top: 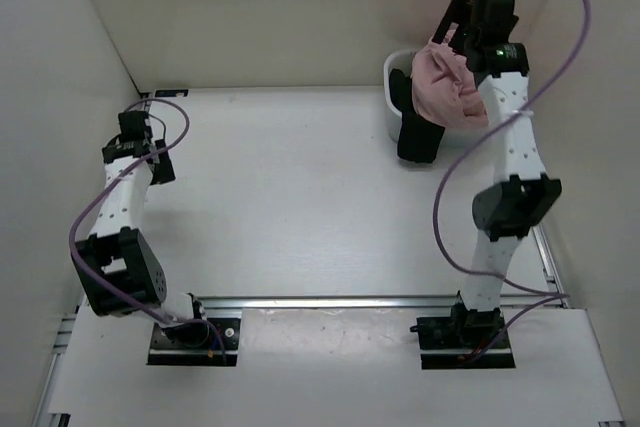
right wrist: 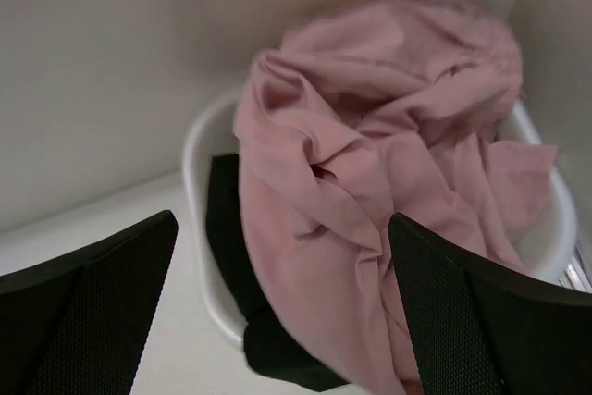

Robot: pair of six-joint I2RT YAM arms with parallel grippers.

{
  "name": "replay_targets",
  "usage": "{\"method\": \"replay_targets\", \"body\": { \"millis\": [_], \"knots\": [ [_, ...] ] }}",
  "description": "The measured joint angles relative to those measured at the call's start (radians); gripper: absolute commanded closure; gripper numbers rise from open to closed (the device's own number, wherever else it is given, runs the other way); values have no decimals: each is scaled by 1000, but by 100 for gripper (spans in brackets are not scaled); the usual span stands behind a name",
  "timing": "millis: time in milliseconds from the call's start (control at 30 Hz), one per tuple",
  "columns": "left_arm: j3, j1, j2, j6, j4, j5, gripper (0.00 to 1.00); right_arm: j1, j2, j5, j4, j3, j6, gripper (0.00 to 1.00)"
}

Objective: Fold and stack the trousers
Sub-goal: Grab the trousers from the pile

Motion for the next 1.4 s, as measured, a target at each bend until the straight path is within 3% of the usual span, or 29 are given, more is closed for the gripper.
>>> {"method": "replay_targets", "body": {
  "millis": [233, 300, 333, 367, 500, 667, 733, 767, 800, 900, 967, 1067, 1233, 1333, 1400],
  "knots": [
    [6, -72, 104, 1, -43, -17, 0, -16, 285, -26, 12, 13, -63, 2],
    [5, -75, 105, 1, -49, -19, 0, -17, 340, -33, -5, 32, -74, 32],
    [5, -75, 105, 1, -51, -20, 0, -18, 345, -31, -10, 21, -72, 53],
    [5, -75, 105, 1, -53, -21, 0, -18, 338, -26, -9, -1, -71, 99],
    [6, -74, 105, 1, -57, -23, 0, -8, 224, 39, 7, -109, -50, 100],
    [15, -77, 99, 1, -60, -18, 0, 69, -10, 142, -39, -122, -115, 100],
    [23, -79, 91, 1, -60, -18, 0, 179, -138, 167, -30, -131, -156, 100],
    [39, -80, 86, 1, -61, -19, 0, 353, -274, 163, 22, -146, -201, 100],
    [40, -80, 85, 1, -61, -19, 0, 374, -287, 158, 27, -146, -206, 100],
    [82, -81, 85, 1, -68, -18, 0, 657, -456, 38, 184, -188, -249, 100],
    [124, -81, 84, 1, -75, -18, 0, 754, -515, -29, 279, -191, -259, 100],
    [183, -81, 84, 1, -95, -17, 0, 771, -521, -32, 341, -161, -257, 100],
    [271, -81, 76, 1, -118, -24, 0, 772, -380, 53, 294, -123, -193, 100],
    [279, -81, 66, 1, -124, -45, 0, 766, -310, 78, 240, -249, -148, 99],
    [279, -81, 64, 1, -131, -61, 0, 747, -273, 47, 189, -382, -101, 85]
  ]
}}
